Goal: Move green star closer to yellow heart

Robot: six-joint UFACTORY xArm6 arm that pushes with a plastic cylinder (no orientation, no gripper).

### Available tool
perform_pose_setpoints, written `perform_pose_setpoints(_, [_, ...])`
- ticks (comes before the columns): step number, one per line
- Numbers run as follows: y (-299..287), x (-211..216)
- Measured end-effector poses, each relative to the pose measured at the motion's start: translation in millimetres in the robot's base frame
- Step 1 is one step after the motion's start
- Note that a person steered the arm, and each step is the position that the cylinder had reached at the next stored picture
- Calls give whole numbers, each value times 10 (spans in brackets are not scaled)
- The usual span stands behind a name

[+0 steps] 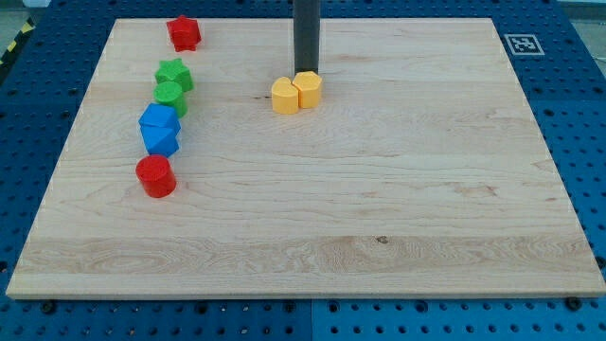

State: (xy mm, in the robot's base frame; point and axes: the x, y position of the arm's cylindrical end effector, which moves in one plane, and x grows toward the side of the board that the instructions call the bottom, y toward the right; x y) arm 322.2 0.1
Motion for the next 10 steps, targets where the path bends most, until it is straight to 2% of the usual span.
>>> perform_pose_setpoints(1, [0, 130])
perform_pose_setpoints(2, [-10, -11])
perform_pose_setpoints(3, [-184, -346])
perform_pose_setpoints(4, [-464, -455])
perform_pose_setpoints(6, [-1445, -239])
perform_pose_setpoints(8, [-1547, -353])
perform_pose_setpoints(10, [-2280, -345])
